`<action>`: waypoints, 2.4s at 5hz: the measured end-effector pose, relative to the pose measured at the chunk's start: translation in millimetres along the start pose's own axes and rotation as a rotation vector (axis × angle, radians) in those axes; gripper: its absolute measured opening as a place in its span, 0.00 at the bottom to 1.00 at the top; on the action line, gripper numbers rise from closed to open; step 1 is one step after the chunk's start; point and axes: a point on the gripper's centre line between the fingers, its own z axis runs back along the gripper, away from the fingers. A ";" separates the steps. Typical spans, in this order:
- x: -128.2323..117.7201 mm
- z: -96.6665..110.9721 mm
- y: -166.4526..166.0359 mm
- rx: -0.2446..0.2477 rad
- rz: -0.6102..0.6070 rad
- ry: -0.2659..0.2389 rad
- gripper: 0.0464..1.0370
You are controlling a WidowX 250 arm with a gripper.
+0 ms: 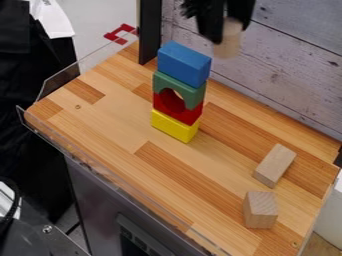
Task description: Put the cylinder on top of the blue block
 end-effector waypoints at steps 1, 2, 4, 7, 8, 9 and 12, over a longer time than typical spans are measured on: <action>7.2 -11.3 8.6 0.007 0.023 0.031 0.48; 14.2 -15.4 13.1 0.004 0.038 0.050 0.48; 27.3 -8.5 14.5 0.015 0.053 0.038 0.48; 41.2 -9.9 8.2 0.048 0.068 0.025 0.48; 42.6 -16.5 6.0 0.068 0.066 0.038 0.48; 43.3 -18.7 3.9 0.077 0.062 0.046 0.48; 37.5 -26.6 -4.3 0.090 0.042 0.072 0.48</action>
